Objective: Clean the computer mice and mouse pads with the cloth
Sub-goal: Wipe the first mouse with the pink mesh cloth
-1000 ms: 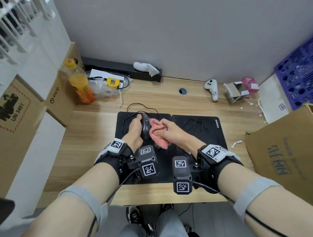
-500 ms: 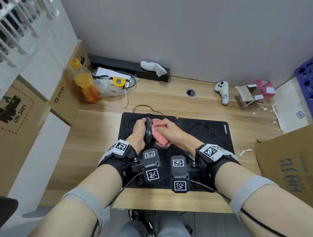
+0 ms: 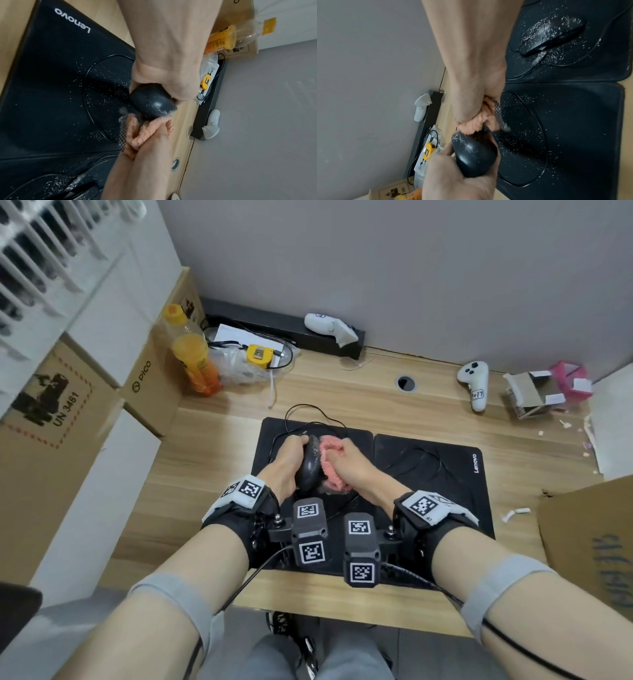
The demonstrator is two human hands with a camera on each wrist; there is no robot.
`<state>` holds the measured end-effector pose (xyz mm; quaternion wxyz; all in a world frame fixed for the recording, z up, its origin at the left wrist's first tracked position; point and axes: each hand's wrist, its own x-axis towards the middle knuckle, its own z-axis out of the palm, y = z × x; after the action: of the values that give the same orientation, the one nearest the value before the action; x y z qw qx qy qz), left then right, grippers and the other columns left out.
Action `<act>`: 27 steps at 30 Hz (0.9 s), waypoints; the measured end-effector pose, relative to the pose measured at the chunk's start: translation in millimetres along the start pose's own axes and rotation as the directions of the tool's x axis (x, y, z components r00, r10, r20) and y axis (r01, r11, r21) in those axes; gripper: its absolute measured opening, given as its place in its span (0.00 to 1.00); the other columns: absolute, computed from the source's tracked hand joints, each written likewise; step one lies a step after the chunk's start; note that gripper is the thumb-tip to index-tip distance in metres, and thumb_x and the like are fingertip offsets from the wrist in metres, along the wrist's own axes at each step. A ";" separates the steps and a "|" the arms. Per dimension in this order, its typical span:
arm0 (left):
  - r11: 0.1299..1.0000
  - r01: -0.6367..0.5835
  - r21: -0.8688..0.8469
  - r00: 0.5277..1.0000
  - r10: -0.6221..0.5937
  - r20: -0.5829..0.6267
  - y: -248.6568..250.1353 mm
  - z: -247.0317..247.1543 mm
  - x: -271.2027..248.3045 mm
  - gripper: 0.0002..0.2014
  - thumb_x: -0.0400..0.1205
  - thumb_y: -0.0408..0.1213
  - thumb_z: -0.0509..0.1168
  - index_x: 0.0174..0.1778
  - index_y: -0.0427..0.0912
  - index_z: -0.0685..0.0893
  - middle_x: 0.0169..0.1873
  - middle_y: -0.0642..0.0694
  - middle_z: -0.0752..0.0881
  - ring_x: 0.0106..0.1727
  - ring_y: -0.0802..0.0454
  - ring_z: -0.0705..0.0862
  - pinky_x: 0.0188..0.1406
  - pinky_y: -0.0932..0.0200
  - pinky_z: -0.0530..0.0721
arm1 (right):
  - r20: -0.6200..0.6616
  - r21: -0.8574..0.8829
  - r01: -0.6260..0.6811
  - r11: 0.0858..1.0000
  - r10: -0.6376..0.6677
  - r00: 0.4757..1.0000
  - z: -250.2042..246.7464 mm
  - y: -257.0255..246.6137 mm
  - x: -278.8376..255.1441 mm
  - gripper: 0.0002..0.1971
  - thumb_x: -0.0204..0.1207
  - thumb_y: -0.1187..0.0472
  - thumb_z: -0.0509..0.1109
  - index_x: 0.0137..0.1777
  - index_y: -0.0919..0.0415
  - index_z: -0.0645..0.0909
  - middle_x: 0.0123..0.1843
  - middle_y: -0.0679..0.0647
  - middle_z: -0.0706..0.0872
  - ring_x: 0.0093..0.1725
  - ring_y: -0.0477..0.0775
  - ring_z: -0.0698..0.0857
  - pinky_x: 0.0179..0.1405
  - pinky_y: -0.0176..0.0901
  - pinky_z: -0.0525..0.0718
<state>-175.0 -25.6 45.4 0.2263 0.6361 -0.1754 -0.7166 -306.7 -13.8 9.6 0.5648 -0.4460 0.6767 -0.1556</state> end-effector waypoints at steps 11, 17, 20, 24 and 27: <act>1.000 0.003 0.023 0.999 -0.004 0.040 -20.0 -10.0 -11.0 0.19 0.86 0.49 0.58 0.34 0.43 0.82 0.25 0.46 0.85 0.27 0.50 0.82 0.29 0.62 0.78 | -0.274 0.061 0.077 0.995 -0.057 0.960 -18.9 -14.9 -26.1 0.18 0.79 0.58 0.64 0.69 0.50 0.73 0.58 0.50 0.83 0.53 0.58 0.87 0.49 0.50 0.87; 0.998 -0.035 0.046 0.999 0.035 -0.016 -21.6 -6.8 -19.2 0.16 0.87 0.44 0.55 0.46 0.39 0.84 0.32 0.41 0.86 0.31 0.47 0.85 0.31 0.60 0.82 | -0.115 0.072 0.214 0.974 -0.205 0.972 10.9 -35.1 -37.2 0.14 0.84 0.48 0.63 0.57 0.50 0.89 0.57 0.45 0.90 0.58 0.45 0.86 0.63 0.44 0.83; 0.999 -0.044 -0.011 0.999 0.043 -0.029 -19.0 -5.8 -22.1 0.19 0.87 0.37 0.50 0.35 0.38 0.80 0.22 0.41 0.84 0.18 0.49 0.83 0.15 0.66 0.79 | -0.158 0.033 0.290 0.957 -0.281 0.947 14.4 -32.2 -46.5 0.10 0.79 0.51 0.70 0.50 0.53 0.91 0.47 0.47 0.90 0.50 0.49 0.87 0.56 0.49 0.85; 0.989 0.001 -0.146 0.992 -0.019 -0.127 -18.3 -9.5 -18.3 0.18 0.78 0.46 0.54 0.38 0.35 0.81 0.24 0.39 0.85 0.21 0.45 0.84 0.22 0.53 0.86 | -0.048 -0.001 0.370 0.929 -0.369 0.928 7.5 -30.3 -59.8 0.04 0.74 0.58 0.77 0.44 0.58 0.89 0.46 0.50 0.85 0.45 0.46 0.83 0.49 0.40 0.82; 0.984 0.056 -0.167 0.987 -0.080 -0.137 -25.3 -17.8 2.8 0.20 0.67 0.49 0.61 0.48 0.40 0.85 0.49 0.33 0.88 0.41 0.38 0.87 0.37 0.37 0.86 | 0.067 -0.113 0.408 0.906 -0.403 0.913 -3.4 -28.7 -71.0 0.02 0.73 0.67 0.77 0.44 0.61 0.89 0.44 0.45 0.80 0.40 0.40 0.80 0.47 0.33 0.82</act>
<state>-160.2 -5.4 27.2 0.2649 0.6707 -0.0776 -0.6885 -300.0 24.7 75.5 0.5054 -0.6143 0.5656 -0.2178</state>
